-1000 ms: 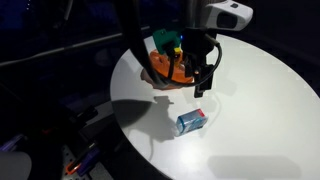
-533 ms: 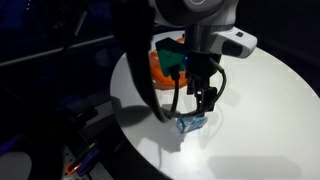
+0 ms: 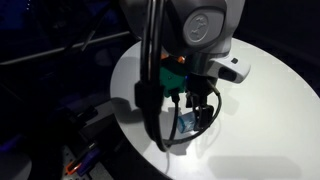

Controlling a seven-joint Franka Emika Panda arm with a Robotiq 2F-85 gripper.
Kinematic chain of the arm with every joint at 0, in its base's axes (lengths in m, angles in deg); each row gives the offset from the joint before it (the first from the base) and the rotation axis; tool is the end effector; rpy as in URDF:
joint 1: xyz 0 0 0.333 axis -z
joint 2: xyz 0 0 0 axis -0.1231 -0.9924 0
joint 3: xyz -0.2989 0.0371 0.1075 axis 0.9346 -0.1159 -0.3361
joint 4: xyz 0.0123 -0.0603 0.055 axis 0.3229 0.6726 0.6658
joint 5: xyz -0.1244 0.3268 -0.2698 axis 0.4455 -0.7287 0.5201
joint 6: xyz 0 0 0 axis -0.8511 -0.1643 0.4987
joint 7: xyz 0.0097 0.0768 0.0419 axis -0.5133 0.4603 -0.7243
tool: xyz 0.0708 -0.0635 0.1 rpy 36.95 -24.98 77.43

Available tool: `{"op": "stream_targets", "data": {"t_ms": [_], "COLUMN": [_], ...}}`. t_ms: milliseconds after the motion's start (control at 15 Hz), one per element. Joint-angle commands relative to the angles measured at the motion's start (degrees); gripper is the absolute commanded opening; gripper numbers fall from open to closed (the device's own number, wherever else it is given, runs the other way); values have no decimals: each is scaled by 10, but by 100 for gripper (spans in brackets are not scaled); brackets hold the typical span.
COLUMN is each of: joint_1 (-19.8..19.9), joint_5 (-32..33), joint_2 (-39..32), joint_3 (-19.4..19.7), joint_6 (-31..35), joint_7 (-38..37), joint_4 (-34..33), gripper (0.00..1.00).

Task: Put the blue container in the plastic bag

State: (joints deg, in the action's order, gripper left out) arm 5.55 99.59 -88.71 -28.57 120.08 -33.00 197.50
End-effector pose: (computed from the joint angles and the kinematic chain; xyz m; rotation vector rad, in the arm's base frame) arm 0.4967 -0.2891 0.1664 2.6884 -1.1279 -0.1237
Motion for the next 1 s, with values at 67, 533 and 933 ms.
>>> {"op": "stream_targets", "data": {"t_ms": [67, 533, 933], "joint_1": [-5, -14, -41], "joint_5": [-27, -38, -48], "joint_2": [-33, -36, 6], "joint_3": [9, 14, 7], "joint_6": [20, 30, 13], "joint_7": [13, 9, -4], "joint_4": [-17, -26, -42], "gripper": [100, 32, 18]}}
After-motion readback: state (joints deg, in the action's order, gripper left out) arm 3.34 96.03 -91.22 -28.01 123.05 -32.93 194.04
